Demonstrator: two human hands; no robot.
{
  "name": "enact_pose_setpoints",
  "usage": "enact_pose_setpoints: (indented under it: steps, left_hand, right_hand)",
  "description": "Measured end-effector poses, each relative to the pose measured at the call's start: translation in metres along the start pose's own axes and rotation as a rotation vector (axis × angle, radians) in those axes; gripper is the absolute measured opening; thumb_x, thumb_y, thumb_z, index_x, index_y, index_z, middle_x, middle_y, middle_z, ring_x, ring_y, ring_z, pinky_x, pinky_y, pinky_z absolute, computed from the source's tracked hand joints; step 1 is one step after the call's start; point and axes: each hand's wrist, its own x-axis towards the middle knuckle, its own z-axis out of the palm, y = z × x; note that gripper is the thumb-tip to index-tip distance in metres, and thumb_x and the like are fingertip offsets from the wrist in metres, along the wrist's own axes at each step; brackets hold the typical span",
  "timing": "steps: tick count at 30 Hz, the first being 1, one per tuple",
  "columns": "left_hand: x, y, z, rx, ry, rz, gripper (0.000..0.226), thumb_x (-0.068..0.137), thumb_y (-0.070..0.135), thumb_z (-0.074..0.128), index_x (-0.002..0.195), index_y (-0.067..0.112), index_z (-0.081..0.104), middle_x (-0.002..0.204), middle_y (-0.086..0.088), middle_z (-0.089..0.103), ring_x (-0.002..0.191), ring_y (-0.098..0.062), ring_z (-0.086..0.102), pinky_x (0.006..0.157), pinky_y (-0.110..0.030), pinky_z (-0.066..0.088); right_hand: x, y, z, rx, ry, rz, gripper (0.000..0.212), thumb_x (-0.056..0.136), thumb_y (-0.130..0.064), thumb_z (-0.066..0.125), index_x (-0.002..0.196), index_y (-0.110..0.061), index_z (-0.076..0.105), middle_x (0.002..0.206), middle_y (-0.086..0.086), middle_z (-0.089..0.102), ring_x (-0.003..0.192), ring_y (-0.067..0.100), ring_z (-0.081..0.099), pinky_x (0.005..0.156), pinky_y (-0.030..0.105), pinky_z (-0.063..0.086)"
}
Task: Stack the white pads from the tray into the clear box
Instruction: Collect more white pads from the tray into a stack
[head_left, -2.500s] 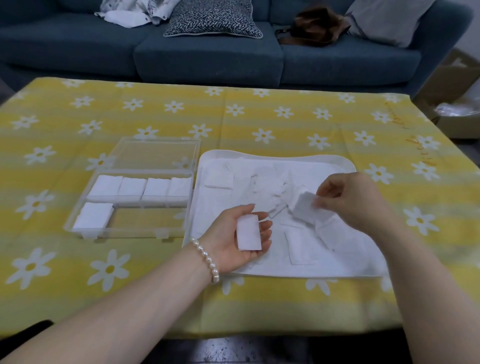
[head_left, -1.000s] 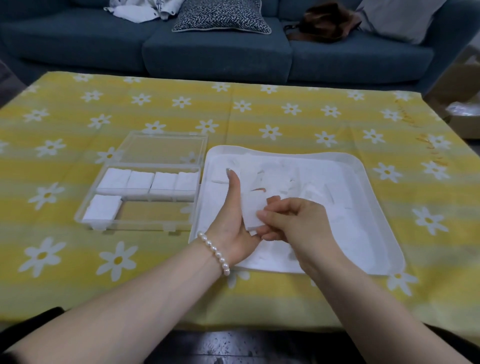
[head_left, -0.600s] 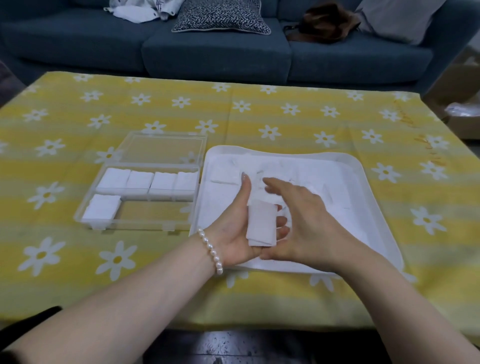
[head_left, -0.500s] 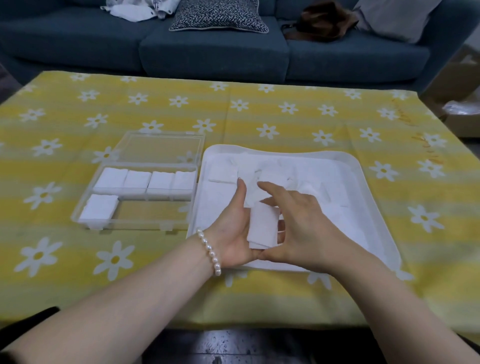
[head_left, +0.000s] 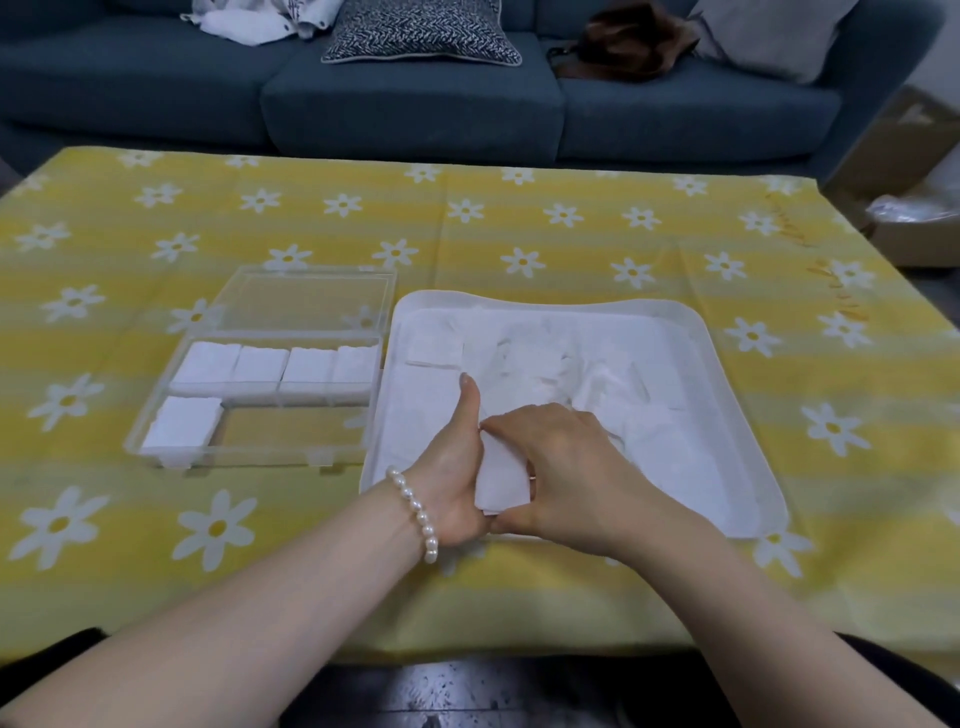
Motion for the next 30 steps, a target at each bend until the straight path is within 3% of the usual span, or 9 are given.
enact_pose_setpoints:
  steps: [3, 7, 9, 13, 15, 20, 25, 27, 30]
  left_hand:
    - [-0.005, 0.005, 0.001, -0.021, -0.092, -0.005, 0.086, 0.076, 0.083, 0.029, 0.103, 0.015, 0.075, 0.107, -0.008, 0.070, 0.093, -0.025, 0.067, 0.078, -0.037, 0.050]
    - [-0.010, 0.008, 0.004, -0.047, -0.160, -0.031, 0.074, 0.072, 0.066, 0.058, 0.115, 0.006, 0.063, 0.095, -0.011, 0.068, 0.080, -0.025, 0.069, 0.067, -0.038, 0.059]
    - [-0.009, 0.006, 0.004, -0.003, -0.084, -0.032, 0.047, 0.070, 0.043, 0.067, 0.099, 0.006, 0.063, 0.081, -0.008, 0.067, 0.066, -0.020, 0.068, 0.061, -0.035, 0.059]
    - [-0.006, 0.001, 0.002, 0.000, 0.051, -0.036, 0.010, 0.081, 0.016, 0.064, 0.084, 0.007, 0.061, 0.064, -0.005, 0.065, 0.050, -0.013, 0.063, 0.046, -0.022, 0.053]
    - [-0.004, 0.001, 0.002, -0.024, 0.089, -0.032, 0.009, 0.089, 0.010, 0.057, 0.084, 0.005, 0.062, 0.062, -0.006, 0.065, 0.049, -0.012, 0.063, 0.045, -0.021, 0.052]
    - [-0.001, 0.006, -0.003, -0.088, 0.084, -0.040, 0.015, 0.092, 0.011, 0.053, 0.086, 0.003, 0.064, 0.066, -0.007, 0.063, 0.048, -0.014, 0.060, 0.047, -0.022, 0.052]
    - [-0.002, 0.009, -0.006, -0.131, 0.068, -0.056, 0.018, 0.090, 0.012, 0.052, 0.087, 0.002, 0.066, 0.068, -0.006, 0.056, 0.052, -0.015, 0.053, 0.052, -0.023, 0.051]
    - [-0.001, 0.010, -0.007, -0.149, 0.081, -0.047, 0.018, 0.091, 0.011, 0.050, 0.089, 0.002, 0.066, 0.068, -0.006, 0.055, 0.056, -0.015, 0.052, 0.053, -0.024, 0.052]
    - [0.000, 0.010, -0.007, -0.130, 0.098, -0.035, 0.018, 0.092, 0.012, 0.050, 0.090, 0.005, 0.066, 0.070, -0.007, 0.058, 0.064, -0.017, 0.054, 0.059, -0.029, 0.053]
  right_hand:
    - [-0.002, 0.002, -0.008, 0.050, -0.023, 0.028, 0.081, 0.063, -0.052, 0.077, 0.133, -0.030, 0.045, 0.125, -0.008, 0.053, 0.113, 0.017, 0.047, 0.095, 0.039, 0.039]
    - [-0.006, 0.014, -0.032, 0.575, -0.130, 0.189, 0.091, 0.059, -0.031, 0.087, 0.136, -0.033, 0.040, 0.126, -0.013, 0.046, 0.109, 0.004, 0.052, 0.088, 0.019, 0.047]
    - [-0.004, 0.041, -0.040, 0.556, 0.012, 0.257, 0.068, 0.068, -0.030, 0.081, 0.128, -0.031, 0.049, 0.120, -0.008, 0.055, 0.106, 0.006, 0.054, 0.082, 0.012, 0.041]
    - [-0.001, 0.098, -0.048, 0.234, 0.270, 0.532, 0.023, 0.083, -0.016, 0.067, 0.107, -0.014, 0.065, 0.100, 0.002, 0.066, 0.092, 0.019, 0.061, 0.075, 0.023, 0.039]
    - [0.002, 0.108, -0.042, 0.235, 0.249, 0.569, 0.025, 0.084, -0.015, 0.066, 0.109, -0.015, 0.064, 0.102, 0.002, 0.066, 0.092, 0.017, 0.059, 0.076, 0.023, 0.037]
    - [0.012, 0.095, -0.026, 0.189, -0.009, 0.493, 0.067, 0.075, -0.018, 0.077, 0.133, -0.022, 0.046, 0.113, 0.001, 0.055, 0.100, 0.020, 0.053, 0.082, 0.028, 0.042]
    - [0.010, 0.099, -0.034, 0.247, -0.103, 0.501, 0.037, 0.070, -0.023, 0.081, 0.104, -0.021, 0.066, 0.088, -0.004, 0.056, 0.078, 0.013, 0.054, 0.059, 0.020, 0.041]
    - [0.012, 0.104, -0.036, 0.240, -0.021, 0.516, 0.025, 0.076, -0.025, 0.076, 0.099, -0.022, 0.068, 0.097, -0.002, 0.058, 0.083, 0.014, 0.055, 0.059, 0.022, 0.040]
    - [0.022, 0.112, -0.031, 0.237, 0.269, 0.556, 0.021, 0.088, -0.018, 0.062, 0.108, -0.016, 0.065, 0.113, 0.005, 0.060, 0.089, 0.015, 0.054, 0.074, 0.023, 0.037]
